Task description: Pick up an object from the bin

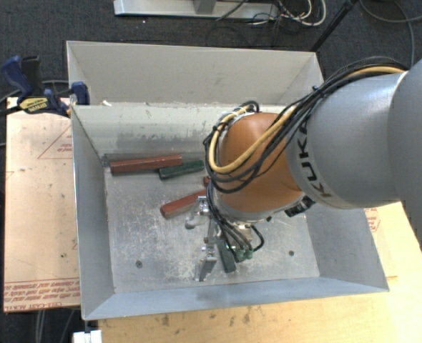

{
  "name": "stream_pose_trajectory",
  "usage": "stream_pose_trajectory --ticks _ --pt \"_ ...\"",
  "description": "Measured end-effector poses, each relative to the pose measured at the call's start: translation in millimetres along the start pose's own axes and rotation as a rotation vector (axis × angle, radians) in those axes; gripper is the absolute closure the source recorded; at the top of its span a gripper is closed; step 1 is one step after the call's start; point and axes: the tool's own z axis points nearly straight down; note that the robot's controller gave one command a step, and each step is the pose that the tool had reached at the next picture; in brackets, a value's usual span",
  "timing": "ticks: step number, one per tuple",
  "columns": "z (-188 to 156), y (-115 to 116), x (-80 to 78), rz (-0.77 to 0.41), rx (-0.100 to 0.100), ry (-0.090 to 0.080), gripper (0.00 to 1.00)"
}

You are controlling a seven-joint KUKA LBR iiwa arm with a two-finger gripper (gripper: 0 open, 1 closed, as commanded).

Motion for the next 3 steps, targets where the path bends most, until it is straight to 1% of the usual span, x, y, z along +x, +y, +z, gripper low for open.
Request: stream_pose_trajectory --ticks 1,2,3 --pt "-4 -1 -2.0 0.003 -0.001 -0.007 0.00" --pt "22 -41 -8.6 0.015 -0.002 -0.009 0.00" --pt "65 -56 -11.8 -0.095 0.000 -0.010 0.00"
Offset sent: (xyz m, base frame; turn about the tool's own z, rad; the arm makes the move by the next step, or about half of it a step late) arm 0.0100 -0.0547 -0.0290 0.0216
